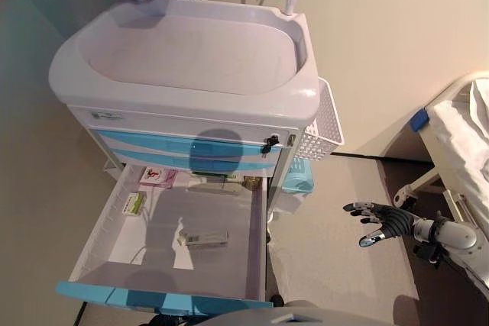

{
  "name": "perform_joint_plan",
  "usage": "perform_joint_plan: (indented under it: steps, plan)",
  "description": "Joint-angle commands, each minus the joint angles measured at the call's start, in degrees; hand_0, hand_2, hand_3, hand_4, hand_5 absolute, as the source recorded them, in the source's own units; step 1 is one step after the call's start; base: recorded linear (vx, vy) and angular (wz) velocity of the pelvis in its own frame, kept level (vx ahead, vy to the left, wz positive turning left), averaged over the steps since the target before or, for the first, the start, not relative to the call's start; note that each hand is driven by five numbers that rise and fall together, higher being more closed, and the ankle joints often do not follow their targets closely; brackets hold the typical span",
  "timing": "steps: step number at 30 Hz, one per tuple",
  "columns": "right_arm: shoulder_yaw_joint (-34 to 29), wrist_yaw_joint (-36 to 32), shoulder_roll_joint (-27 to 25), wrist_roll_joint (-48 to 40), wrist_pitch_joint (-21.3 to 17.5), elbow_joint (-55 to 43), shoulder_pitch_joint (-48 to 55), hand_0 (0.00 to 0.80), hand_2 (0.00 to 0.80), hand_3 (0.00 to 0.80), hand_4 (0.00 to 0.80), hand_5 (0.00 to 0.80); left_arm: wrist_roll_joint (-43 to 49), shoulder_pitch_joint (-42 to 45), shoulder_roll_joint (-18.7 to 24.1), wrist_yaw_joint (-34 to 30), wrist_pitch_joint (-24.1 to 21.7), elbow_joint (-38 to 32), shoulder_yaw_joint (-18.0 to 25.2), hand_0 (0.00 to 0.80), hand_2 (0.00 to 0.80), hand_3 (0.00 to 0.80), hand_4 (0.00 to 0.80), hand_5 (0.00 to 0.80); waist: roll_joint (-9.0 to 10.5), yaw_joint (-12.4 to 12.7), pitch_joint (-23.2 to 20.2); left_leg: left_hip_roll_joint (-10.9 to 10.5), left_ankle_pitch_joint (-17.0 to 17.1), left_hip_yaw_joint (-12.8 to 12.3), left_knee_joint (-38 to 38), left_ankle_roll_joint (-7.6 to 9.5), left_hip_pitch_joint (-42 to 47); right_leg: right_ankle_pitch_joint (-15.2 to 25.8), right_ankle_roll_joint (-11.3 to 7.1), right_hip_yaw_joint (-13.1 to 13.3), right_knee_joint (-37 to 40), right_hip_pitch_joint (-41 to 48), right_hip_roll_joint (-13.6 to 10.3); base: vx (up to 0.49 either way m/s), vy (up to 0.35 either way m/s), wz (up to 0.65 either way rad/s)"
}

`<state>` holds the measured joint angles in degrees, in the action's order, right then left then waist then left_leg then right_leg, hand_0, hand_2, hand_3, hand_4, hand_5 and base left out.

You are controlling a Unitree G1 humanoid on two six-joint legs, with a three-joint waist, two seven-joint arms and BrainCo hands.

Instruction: Open the drawer and pick up the medicine

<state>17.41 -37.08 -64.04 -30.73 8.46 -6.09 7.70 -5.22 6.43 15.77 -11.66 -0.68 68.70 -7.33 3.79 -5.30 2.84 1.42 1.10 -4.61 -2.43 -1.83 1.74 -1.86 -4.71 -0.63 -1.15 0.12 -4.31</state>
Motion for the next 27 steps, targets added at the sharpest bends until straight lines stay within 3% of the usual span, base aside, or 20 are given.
perform_joint_plan:
  steps: [1, 4, 9, 14, 17, 21, 26, 27]
  plan:
    - [4.7, -3.1, -2.1, -15.1, 2.2, -5.7, -5.5, 0.000, 0.000, 0.000, 0.000, 0.000, 1.9, -0.7, 0.4, -0.6, -0.9, 2.0, 0.2, 0.000, 0.000, 0.000, 0.000, 0.000, 2.39, 2.0, 0.0, -3.0, -3.7, 0.8, 3.8, 1.42, -2.4, 2.2, -3.34, -1.3, -2.3, -2.6, -0.9, 0.000, 0.000, 0.00]
    - [10.1, -3.5, -5.9, -20.2, 3.6, -10.7, -11.5, 0.000, 0.000, 0.000, 0.000, 0.000, 2.0, -0.1, 0.3, -0.2, -0.8, 2.6, 0.3, 0.000, 0.000, 0.000, 0.000, 0.000, 2.90, 2.5, -0.5, -3.0, -3.8, 1.2, 3.6, 1.35, -1.9, 2.0, -3.31, -2.0, -2.1, -2.0, -0.9, 0.041, -0.001, 0.05]
    - [16.5, -2.1, -6.6, -25.9, 3.4, -14.0, -18.2, 0.000, 0.000, 0.000, 0.000, 0.000, 1.9, 0.6, 0.1, 0.7, -0.9, 3.1, 0.8, 0.000, 0.000, 0.000, 0.000, 0.000, 3.51, 3.3, -0.6, -3.1, -4.0, 1.8, 3.6, 1.24, -1.5, 1.5, -3.25, -2.8, -2.2, -1.0, -1.1, 0.030, -0.005, 0.17]
    - [22.7, 1.7, -0.7, -32.1, 3.1, -14.8, -23.8, 0.000, 0.000, 0.000, 0.000, 0.000, 1.4, 1.3, 0.0, 2.0, -0.6, 3.6, 1.3, 0.000, 0.000, 0.000, 0.000, 0.000, 4.19, 4.8, -0.2, -3.3, -4.0, 2.8, 3.5, 1.30, -1.0, 0.9, -3.05, -4.0, -2.3, 0.0, -1.4, 0.013, -0.014, 0.17]
    - [23.6, 6.0, 6.3, -33.0, 0.5, -13.6, -25.8, 0.000, 0.000, 0.000, 0.000, 0.000, 0.5, 1.8, -0.2, 3.5, -0.2, 3.6, 1.6, 0.000, 0.000, 0.000, 0.000, 0.000, 4.33, 5.9, 0.4, -3.4, -3.8, 3.5, 3.5, 1.34, -1.0, 0.7, -2.84, -5.0, -2.4, 0.4, -1.5, -0.003, -0.016, 0.19]
    - [20.8, 9.9, 13.9, -29.1, -2.5, -11.4, -24.9, 0.000, 0.000, 0.000, 0.000, 0.000, -1.0, 2.9, -0.5, 4.4, 0.0, 2.8, 1.8, 0.000, 0.000, 0.000, 0.000, 0.000, 3.98, 6.5, 1.3, -3.4, -3.4, 4.4, 3.6, 1.39, -1.6, 0.7, -2.65, -6.1, -2.4, 0.3, -1.7, -0.037, -0.012, 0.17]
    - [15.2, 15.9, 26.1, -13.9, -6.6, -5.1, -21.8, 0.000, 0.000, 0.000, 0.000, 0.000, -3.8, 4.7, 0.1, 5.0, -0.2, -1.0, 1.1, 0.000, 0.000, 0.000, 0.000, 0.000, 3.10, 7.9, 4.4, -3.8, -2.6, 6.7, 5.0, 1.46, -4.6, 0.8, -2.32, -7.9, -3.1, -1.3, -1.9, -0.084, -0.020, 0.23]
    - [15.2, 15.9, 26.1, -13.9, -6.6, -5.1, -21.8, 0.000, 0.000, 0.000, 0.000, 0.000, -3.8, 4.7, 0.1, 5.0, -0.2, -1.0, 1.1, 0.000, 0.000, 0.000, 0.000, 0.000, 3.10, 7.9, 4.4, -3.9, -2.6, 6.7, 5.0, 1.46, -4.6, 0.8, -2.32, -7.9, -3.1, -1.3, -1.9, -0.101, -0.017, 0.32]
